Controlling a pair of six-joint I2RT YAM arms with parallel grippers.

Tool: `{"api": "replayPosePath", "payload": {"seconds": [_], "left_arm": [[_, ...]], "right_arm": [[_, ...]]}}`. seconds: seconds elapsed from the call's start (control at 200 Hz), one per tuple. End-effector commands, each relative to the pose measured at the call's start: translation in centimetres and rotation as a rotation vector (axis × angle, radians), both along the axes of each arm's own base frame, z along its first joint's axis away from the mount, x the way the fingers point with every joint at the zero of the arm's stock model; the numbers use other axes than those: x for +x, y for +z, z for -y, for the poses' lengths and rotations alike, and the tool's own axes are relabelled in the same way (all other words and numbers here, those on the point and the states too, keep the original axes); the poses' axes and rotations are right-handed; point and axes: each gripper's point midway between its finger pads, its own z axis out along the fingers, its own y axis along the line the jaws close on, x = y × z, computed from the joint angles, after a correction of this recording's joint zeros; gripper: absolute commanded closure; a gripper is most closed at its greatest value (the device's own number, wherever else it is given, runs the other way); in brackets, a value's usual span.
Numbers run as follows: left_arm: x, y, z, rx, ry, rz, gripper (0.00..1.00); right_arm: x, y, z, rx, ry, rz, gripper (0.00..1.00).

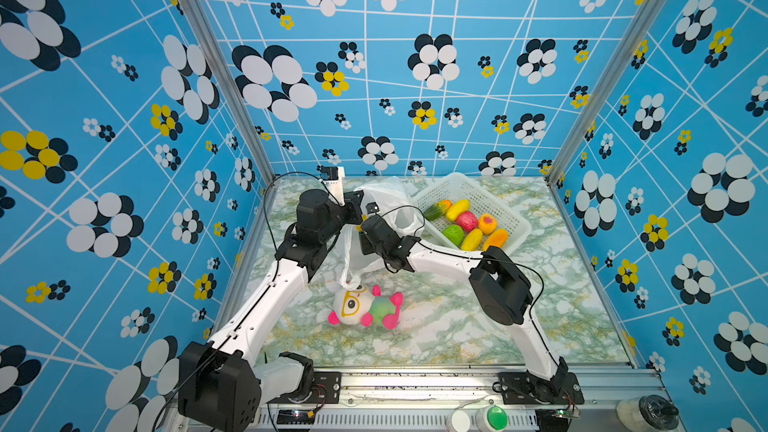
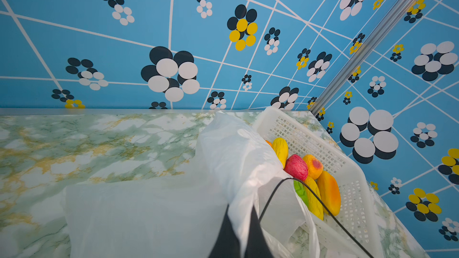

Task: Untie the knot of the plastic bag and take out the fruit
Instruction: 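Lift the round yellow fruit out of the bag over the basket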

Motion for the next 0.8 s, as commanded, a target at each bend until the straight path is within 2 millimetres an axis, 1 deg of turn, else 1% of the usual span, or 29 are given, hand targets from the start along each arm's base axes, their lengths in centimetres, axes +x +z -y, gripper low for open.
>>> {"api": "replayPosePath", "payload": {"seconds": [0.0,0.2,0.3,0.45,0.525,0.66,0.725,0.795], "left_arm": [[0.2,-0.1,-0.9,-0.008,0.036,0.014,1.0],[0.2,-0.1,-1.0,-0.016,0.032,0.009,1.0],[0.3,-0.1,-0.9,-0.019,0.027,0.006,1.0],[0.3,0.1,-0.9,-0.022,0.024,0.008,1.0],[0.2,0.1,-0.9,-0.022,0.024,0.008,1.0],[0.1,0.1,-1.0,-0.023,0.026,0.011,1.0],[0.1,0.1,-1.0,-0.023,0.025,0.01,1.0],[0.1,0.1,-1.0,-0.025,0.026,0.01,1.0]], "right_arm": [[-0.8,3.7,0.1,0.092,0.05,0.094,0.68],[-3.4,5.6,0.9,0.129,0.165,0.143,0.7],[-5.0,6.5,1.4,0.144,0.235,0.179,0.71],[-7.4,8.4,2.4,0.166,0.32,0.231,0.71],[-8.3,9.8,3.1,0.176,0.341,0.262,0.71],[-9.2,12.4,5.6,0.194,0.302,0.344,0.71],[-9.2,13.6,7.5,0.191,0.243,0.394,0.73],[-8.6,14.5,9.9,0.168,0.143,0.439,0.73]]}}
